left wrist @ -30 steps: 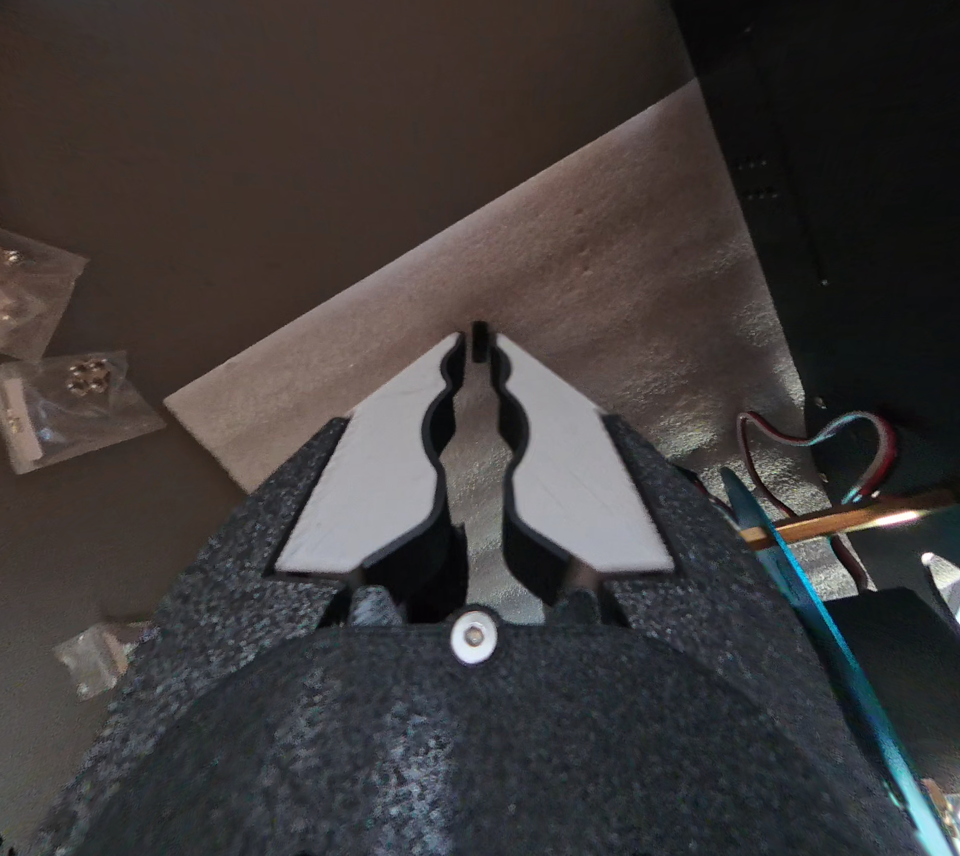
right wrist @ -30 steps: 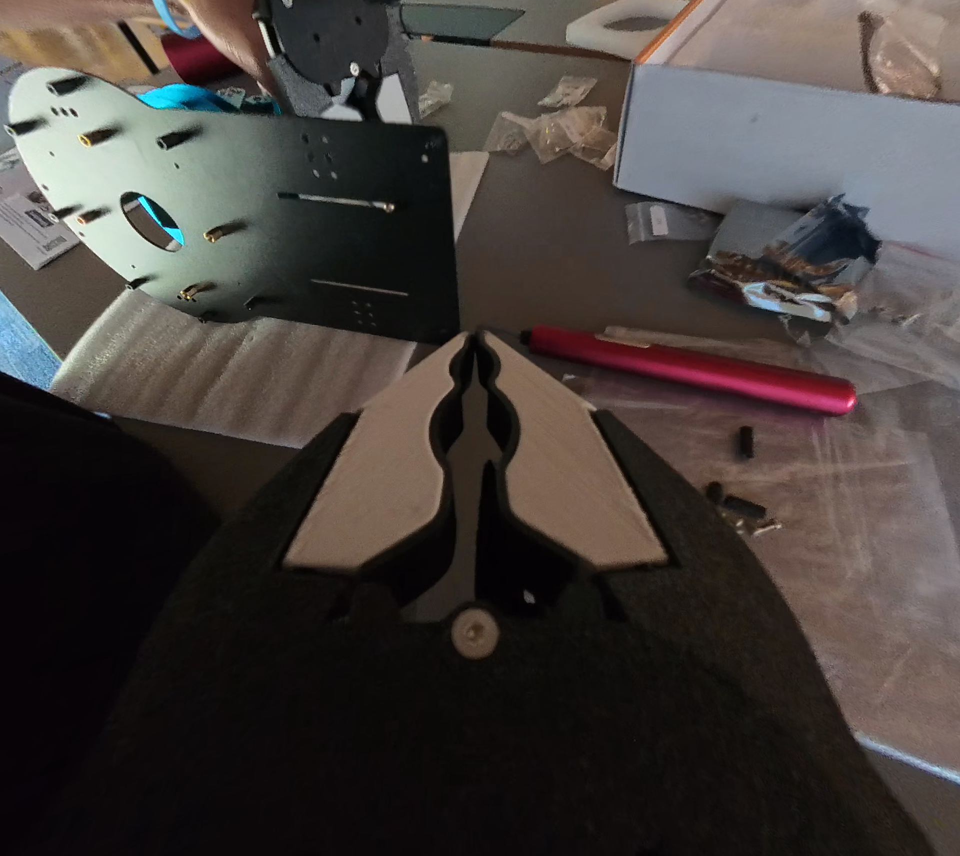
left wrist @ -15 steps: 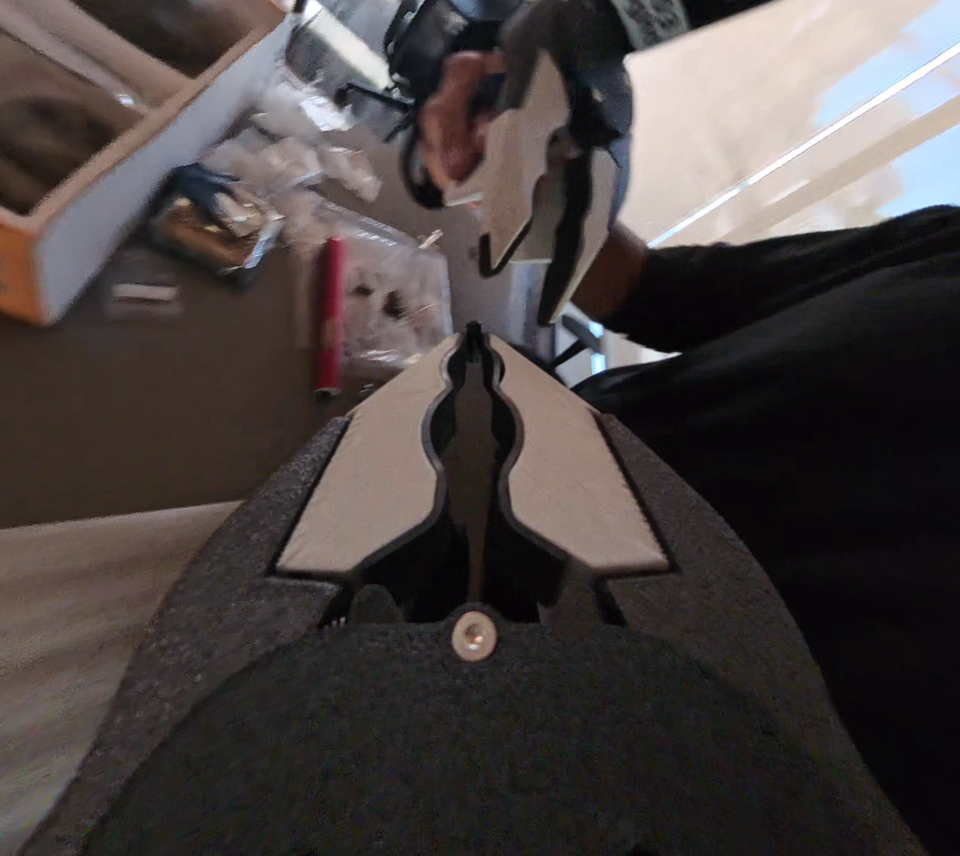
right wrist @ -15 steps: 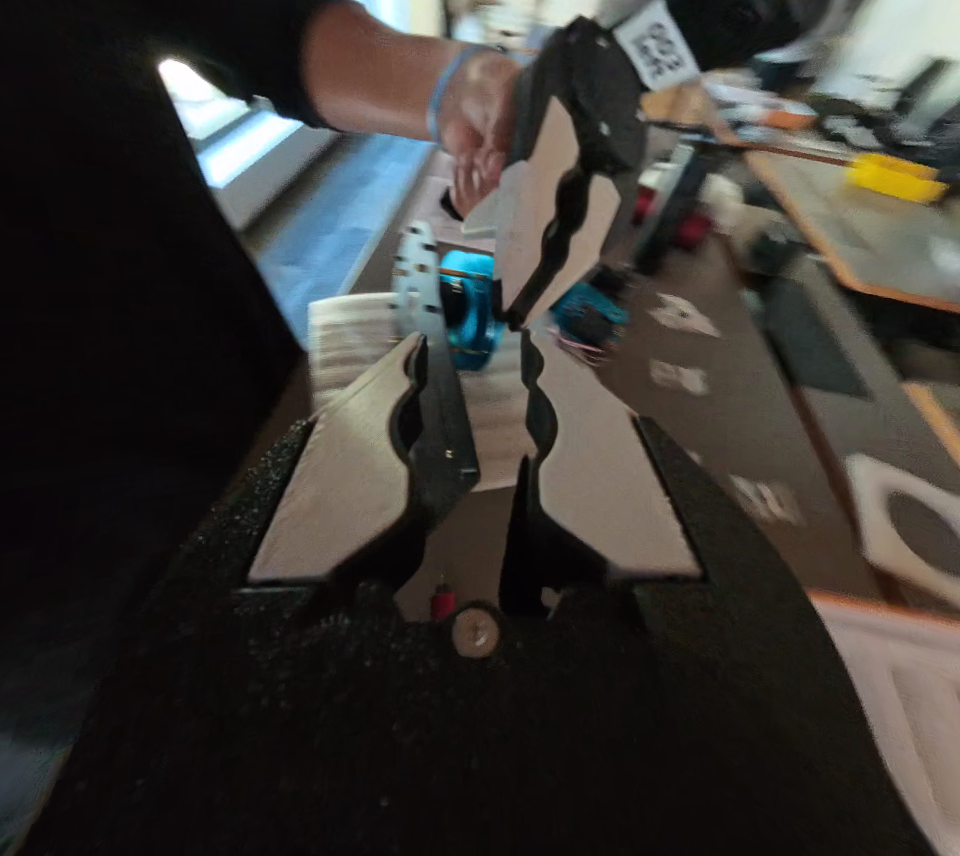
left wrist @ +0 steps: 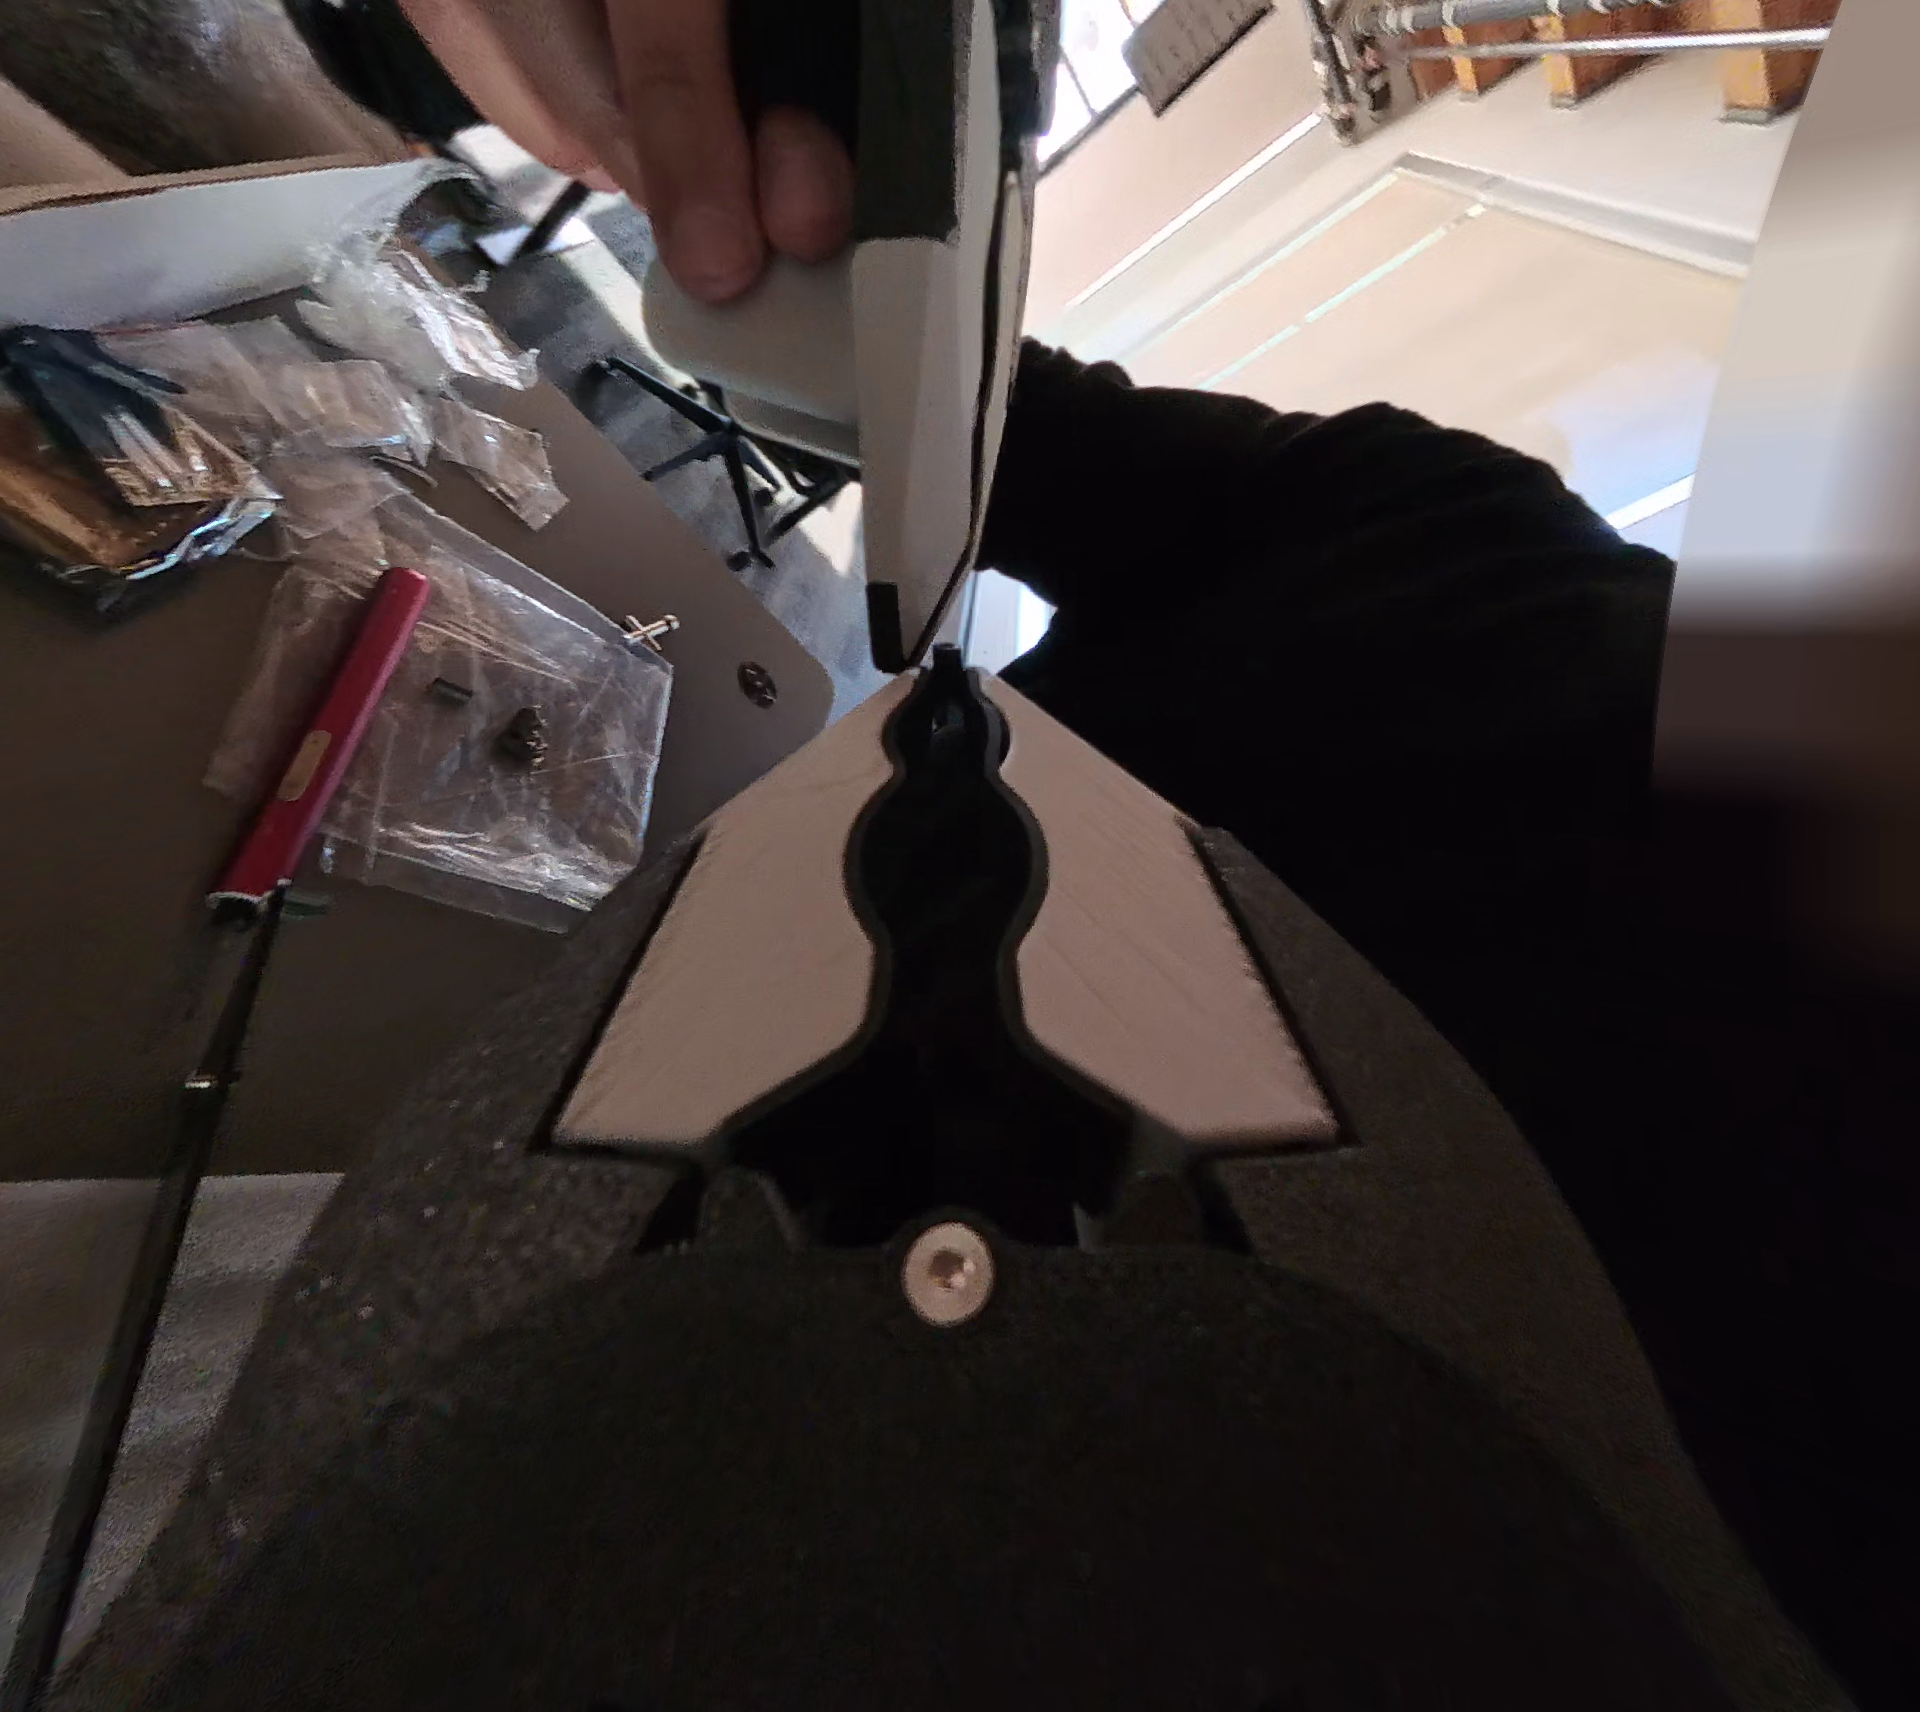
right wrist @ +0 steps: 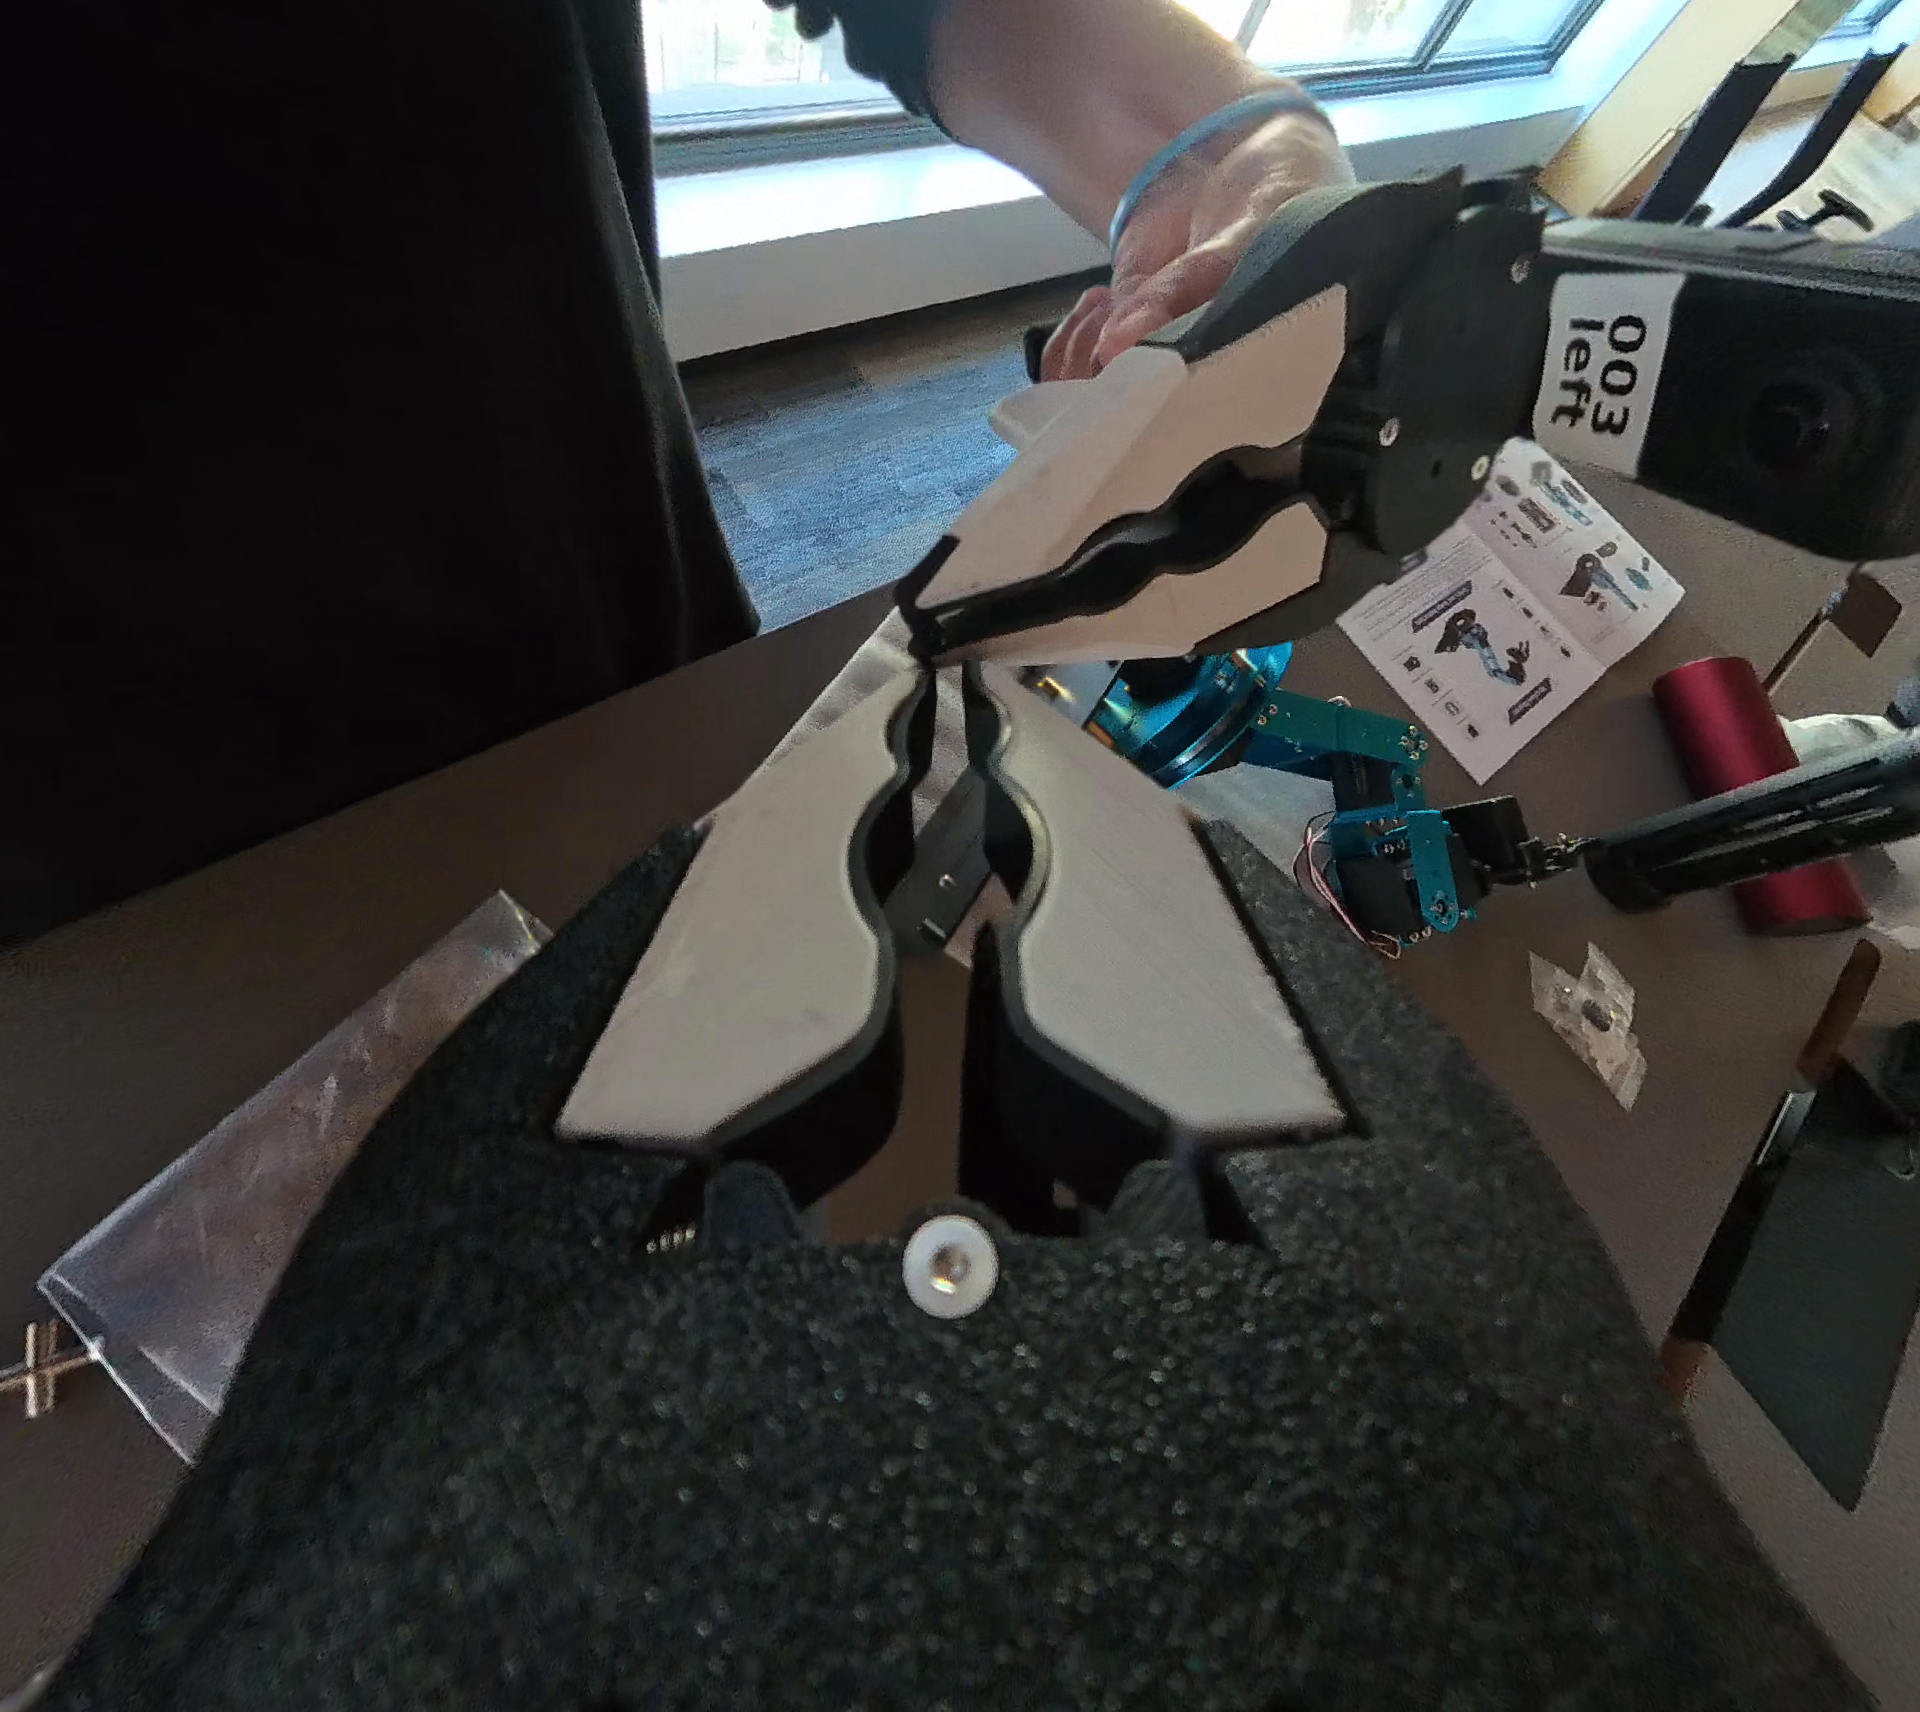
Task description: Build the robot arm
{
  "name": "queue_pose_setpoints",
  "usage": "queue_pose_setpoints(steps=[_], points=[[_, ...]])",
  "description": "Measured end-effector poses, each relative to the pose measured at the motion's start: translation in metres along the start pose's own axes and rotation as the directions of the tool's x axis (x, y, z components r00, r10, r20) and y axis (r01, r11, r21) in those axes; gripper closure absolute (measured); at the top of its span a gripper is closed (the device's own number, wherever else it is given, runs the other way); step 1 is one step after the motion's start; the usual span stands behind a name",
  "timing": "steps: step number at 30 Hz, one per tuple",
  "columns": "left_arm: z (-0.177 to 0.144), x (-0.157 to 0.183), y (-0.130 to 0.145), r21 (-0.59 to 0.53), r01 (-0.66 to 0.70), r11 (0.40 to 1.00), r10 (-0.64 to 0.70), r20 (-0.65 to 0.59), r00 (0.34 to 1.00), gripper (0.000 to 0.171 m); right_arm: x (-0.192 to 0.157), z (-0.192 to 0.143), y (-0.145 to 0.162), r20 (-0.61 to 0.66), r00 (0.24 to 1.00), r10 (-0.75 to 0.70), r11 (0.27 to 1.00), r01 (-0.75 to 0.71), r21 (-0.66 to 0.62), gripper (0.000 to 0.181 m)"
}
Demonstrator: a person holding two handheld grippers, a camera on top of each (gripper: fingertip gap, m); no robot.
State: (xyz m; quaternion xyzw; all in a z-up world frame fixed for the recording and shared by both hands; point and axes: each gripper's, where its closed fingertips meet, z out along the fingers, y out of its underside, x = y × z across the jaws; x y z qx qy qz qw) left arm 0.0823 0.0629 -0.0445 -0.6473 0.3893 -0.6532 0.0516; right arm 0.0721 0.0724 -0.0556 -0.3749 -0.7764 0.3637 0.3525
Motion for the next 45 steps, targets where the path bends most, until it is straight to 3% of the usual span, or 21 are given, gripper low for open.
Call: queue_pose_setpoints(steps=[13,21,24,27,30,32,34,37,41,45], points=[[-0.003,-0.023,-0.003,0.086,0.079,0.993,-0.086,0.084,0.993,0.169,0.006,0.002,0.01,0.168,0.985,-0.047,0.993,0.028,0.113,0.174],[-0.006,-0.034,-0.01,0.155,0.087,0.984,-0.09,0.017,0.996,0.169,0.014,-0.001,0.022,0.28,0.956,0.085,0.984,-0.124,0.126,0.176],[-0.016,-0.051,-0.011,0.226,-0.024,0.974,-0.014,0.165,0.986,0.161,0.017,-0.002,0.032,0.339,0.93,0.144,0.973,-0.195,0.122,0.176],[-0.04,-0.08,-0.004,0.232,-0.241,0.942,0.092,0.511,0.855,0.13,0.03,0.002,0.06,0.365,0.899,0.241,0.958,-0.28,0.058,0.177],[-0.046,-0.096,0.021,-0.001,-0.435,0.9,0.276,0.776,0.568,0.129,0.04,0.015,0.094,0.43,0.826,0.364,0.925,-0.374,-0.065,0.176],[-0.045,-0.118,0.046,-0.194,-0.385,0.902,0.345,0.86,0.376,0.125,0.039,0.025,0.112,0.492,0.768,0.409,0.91,-0.382,-0.161,0.176],[-0.044,-0.135,0.061,-0.277,-0.317,0.907,0.366,0.891,0.268,0.124,0.04,0.033,0.126,0.54,0.733,0.413,0.911,-0.341,-0.233,0.175],[-0.039,-0.151,0.068,-0.267,-0.253,0.93,0.329,0.912,0.246,0.123,0.042,0.045,0.142,0.622,0.651,0.435,0.9,-0.325,-0.29,0.175],[-0.047,-0.169,0.075,-0.362,-0.172,0.916,0.387,0.912,0.138,0.126,0.034,0.061,0.151,0.732,0.519,0.442,0.895,-0.313,-0.318,0.175],[-0.049,-0.168,0.073,-0.374,-0.166,0.913,0.397,0.906,0.145,0.127,0.024,0.074,0.153,0.802,0.431,0.414,0.907,-0.274,-0.32,0.174]])
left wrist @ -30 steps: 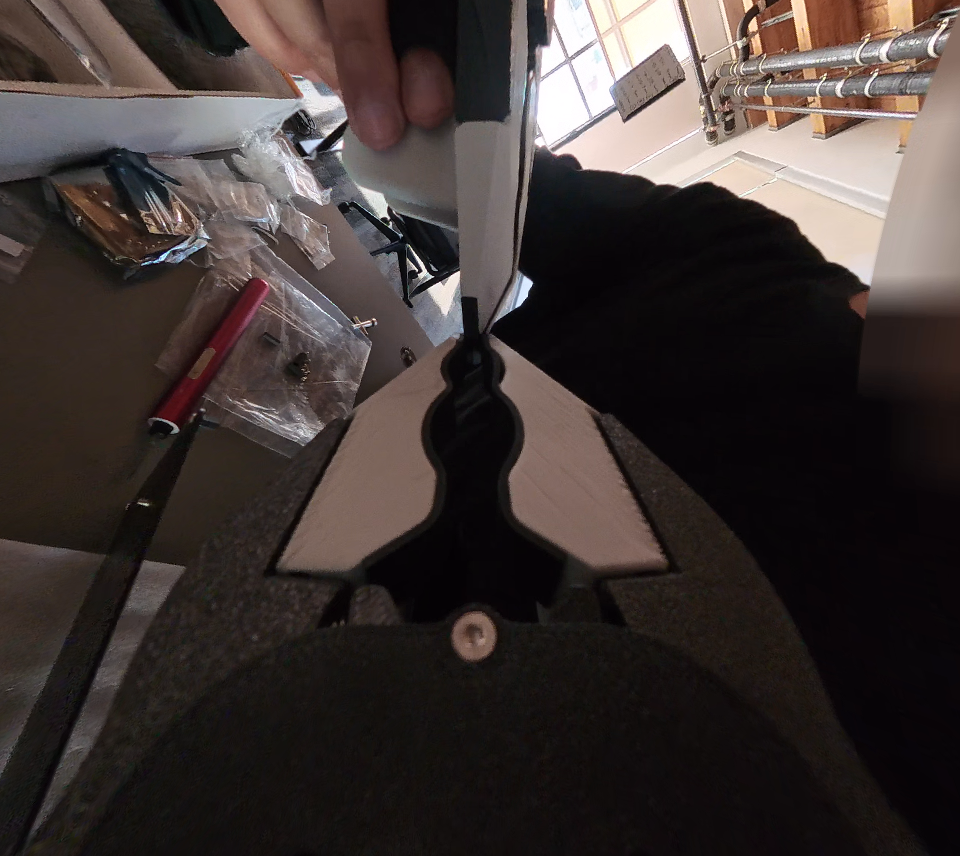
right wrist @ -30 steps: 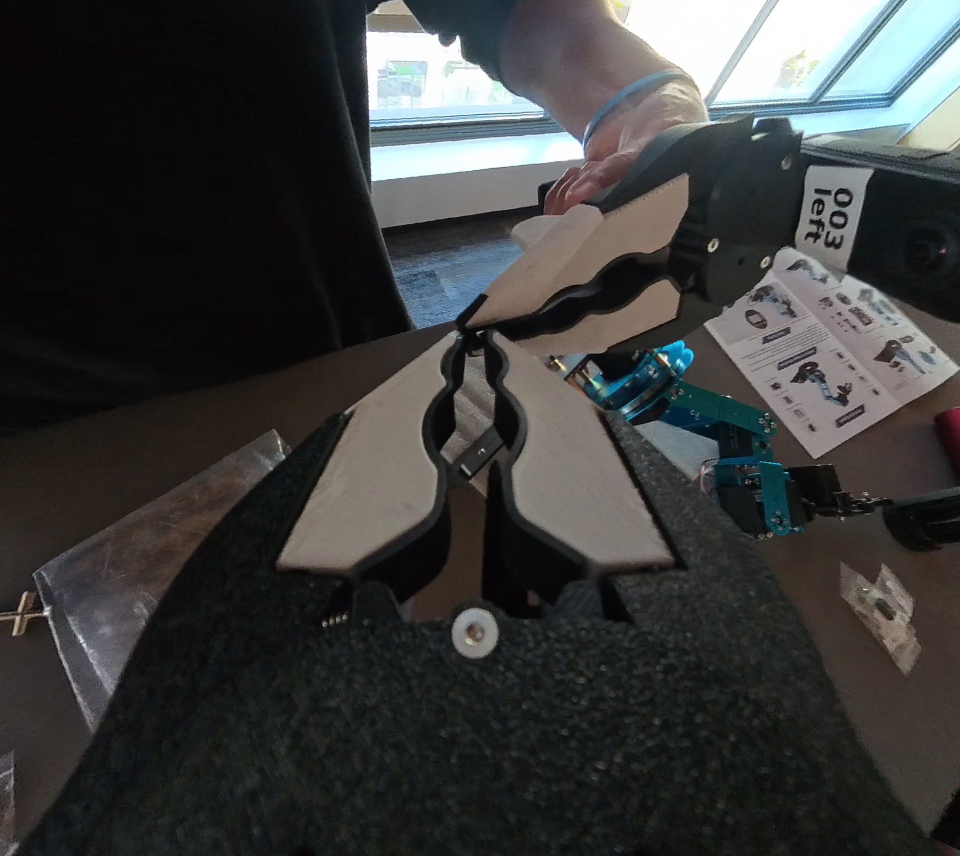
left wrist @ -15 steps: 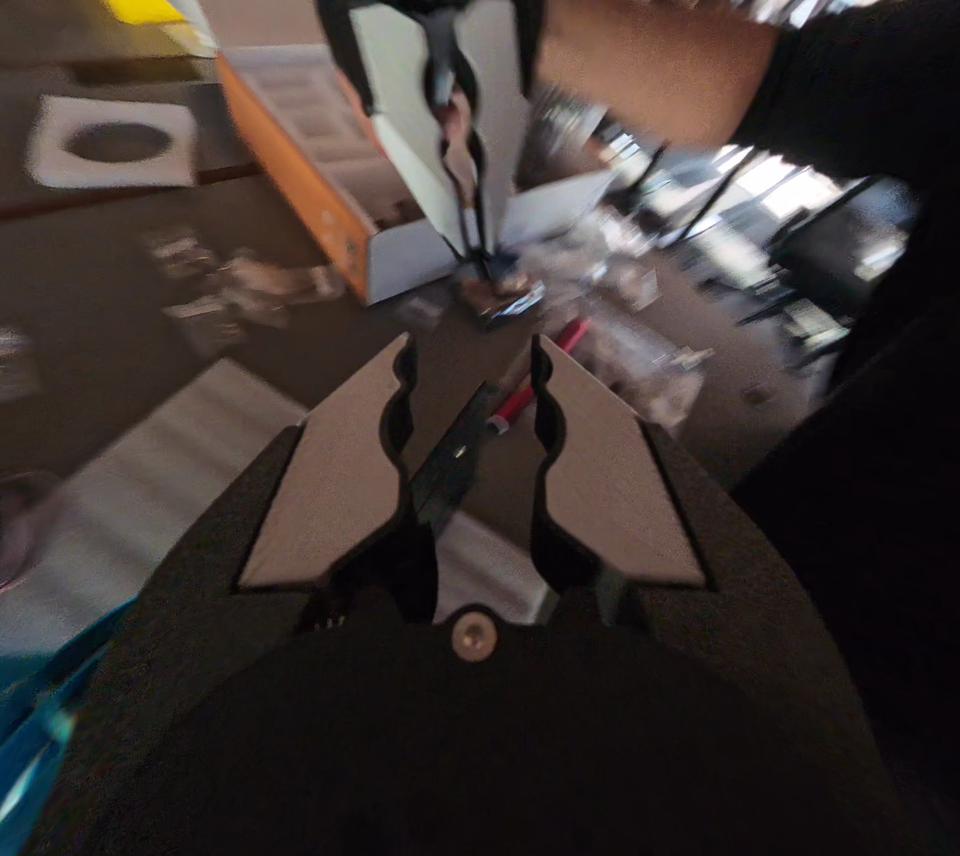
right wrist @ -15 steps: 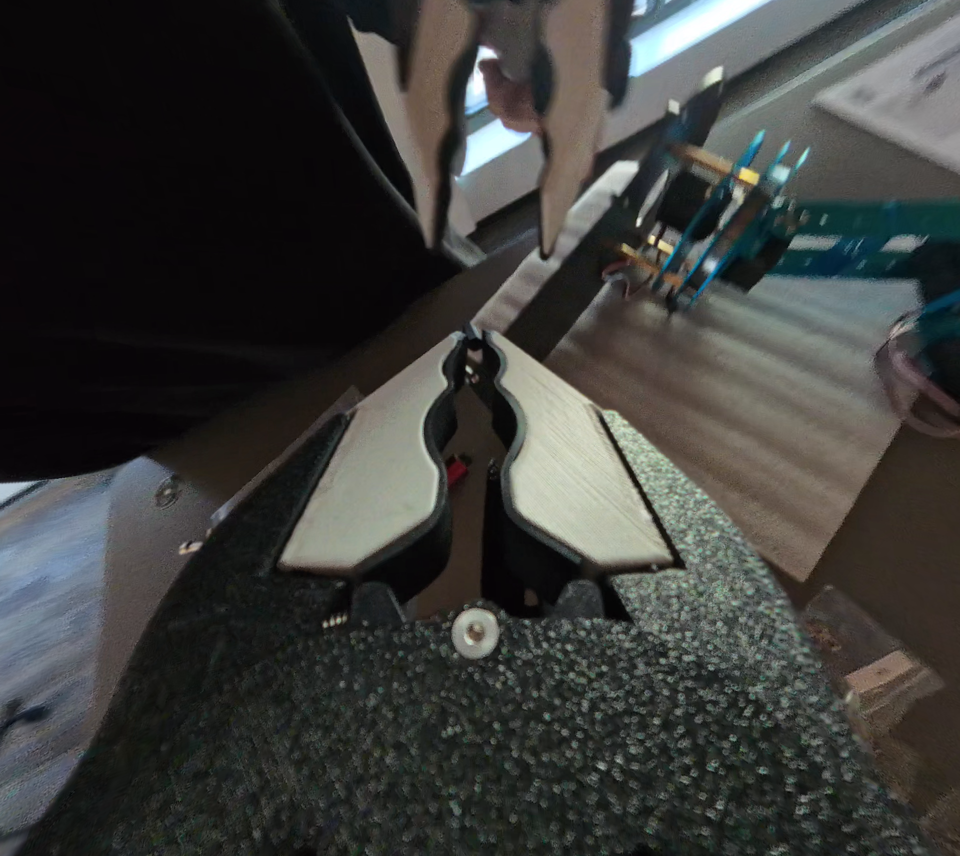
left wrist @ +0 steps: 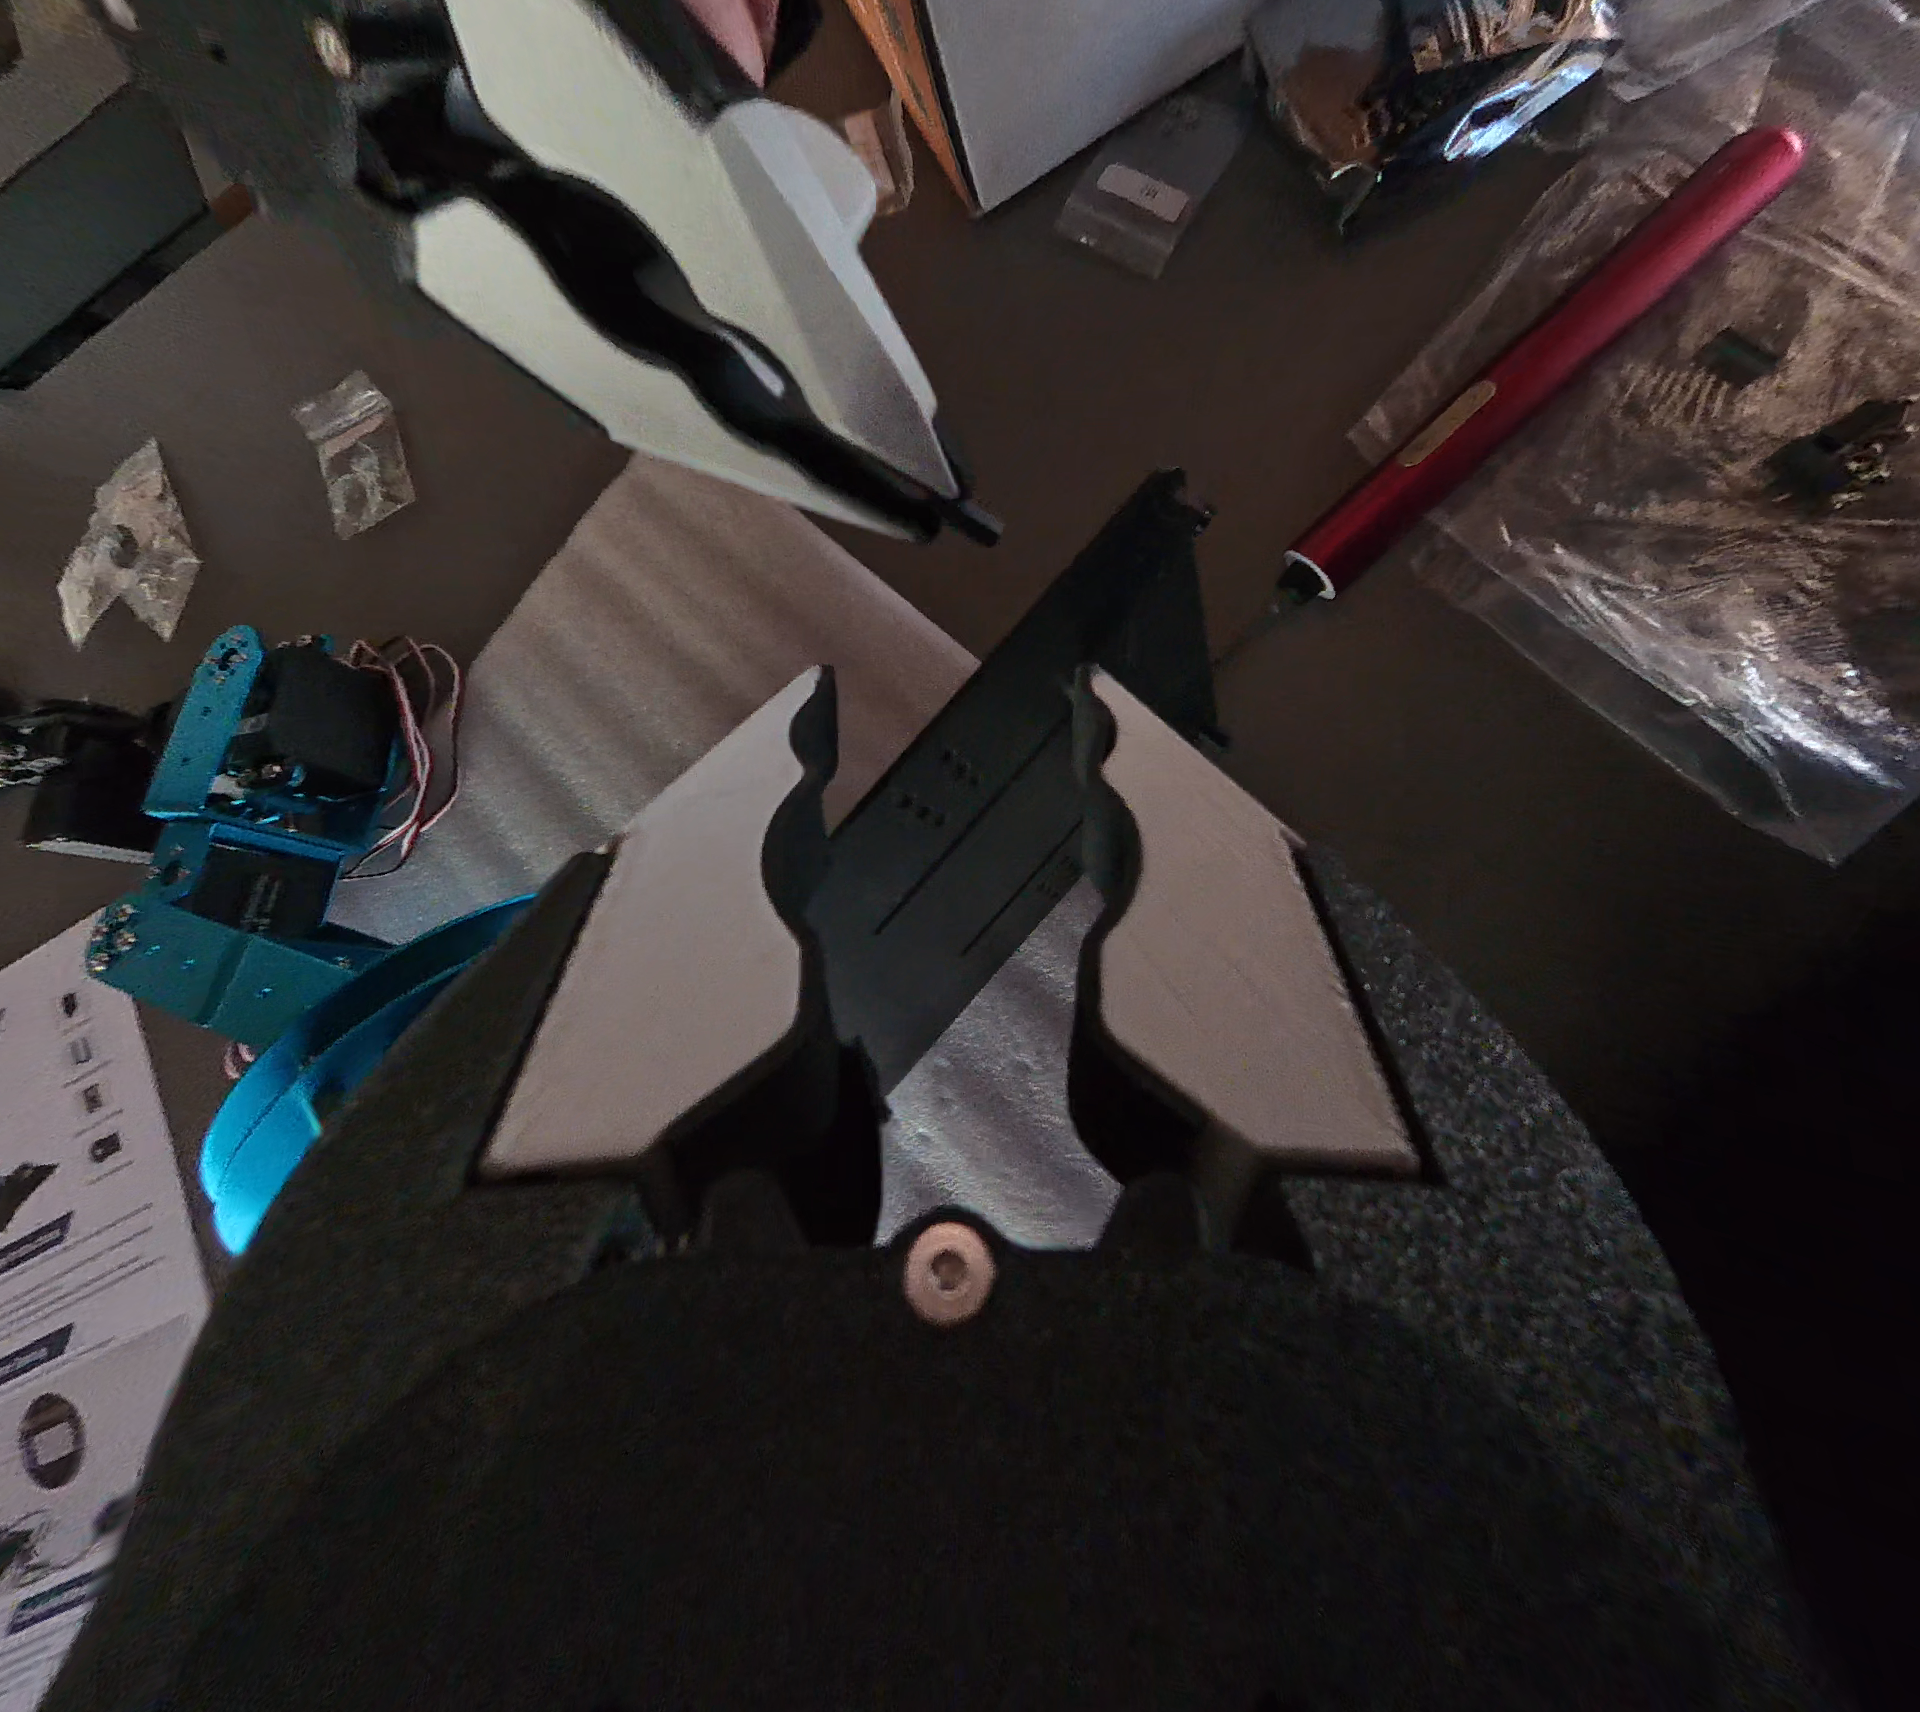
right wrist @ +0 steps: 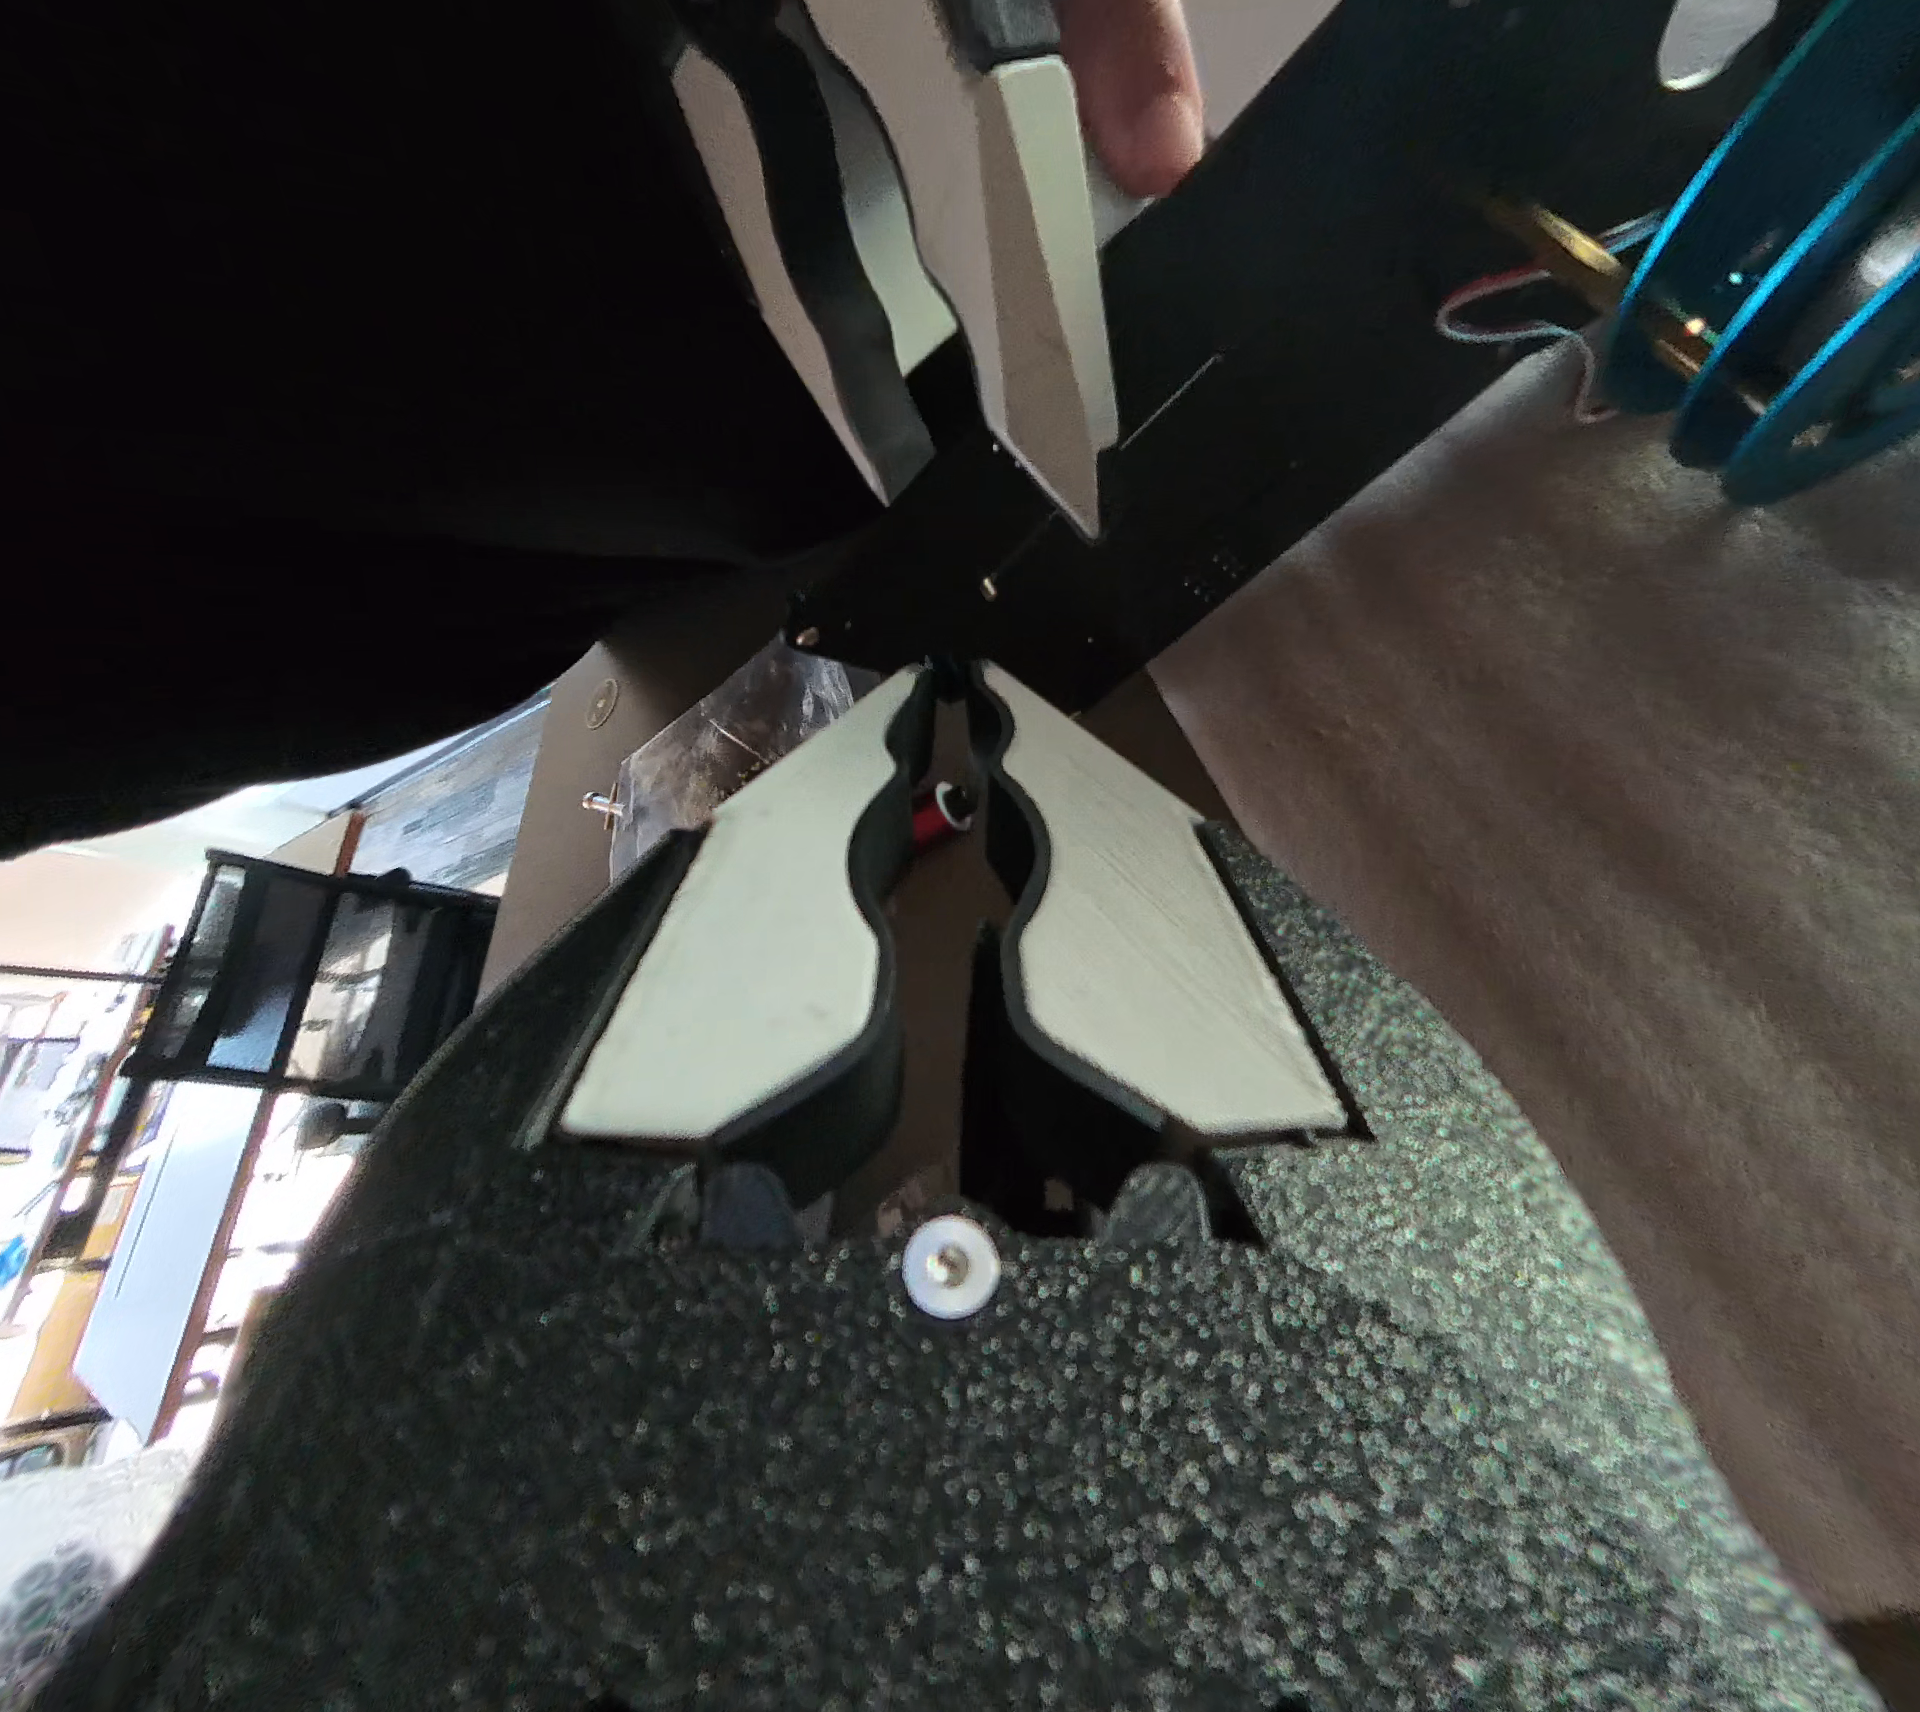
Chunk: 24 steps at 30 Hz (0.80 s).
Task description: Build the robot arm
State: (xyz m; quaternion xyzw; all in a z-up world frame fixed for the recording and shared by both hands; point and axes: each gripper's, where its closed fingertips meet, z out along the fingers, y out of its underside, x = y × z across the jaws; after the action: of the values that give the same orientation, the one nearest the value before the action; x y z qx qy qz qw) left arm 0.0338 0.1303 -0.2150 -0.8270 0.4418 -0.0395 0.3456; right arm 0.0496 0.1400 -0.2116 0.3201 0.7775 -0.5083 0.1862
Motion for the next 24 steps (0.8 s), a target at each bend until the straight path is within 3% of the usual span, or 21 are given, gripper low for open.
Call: queue_pose_setpoints(steps=[6,12,24], points=[[0.005,0.002,0.013,-0.091,-0.136,0.987,0.142,0.057,0.988,0.102,0.006,0.008,-0.002,0.13,0.991,0.009,1.0,-0.011,0.021,0.176],[0.005,0.0,0.006,-0.075,-0.099,0.992,0.102,0.037,0.994,0.117,0.012,0.012,0.001,0.177,0.984,-0.003,0.999,-0.003,0.032,0.176],[0.006,0.005,0.007,-0.079,-0.112,0.99,0.116,0.042,0.992,0.126,0.014,0.029,-0.001,0.252,0.968,0.018,0.997,-0.037,0.071,0.177]])
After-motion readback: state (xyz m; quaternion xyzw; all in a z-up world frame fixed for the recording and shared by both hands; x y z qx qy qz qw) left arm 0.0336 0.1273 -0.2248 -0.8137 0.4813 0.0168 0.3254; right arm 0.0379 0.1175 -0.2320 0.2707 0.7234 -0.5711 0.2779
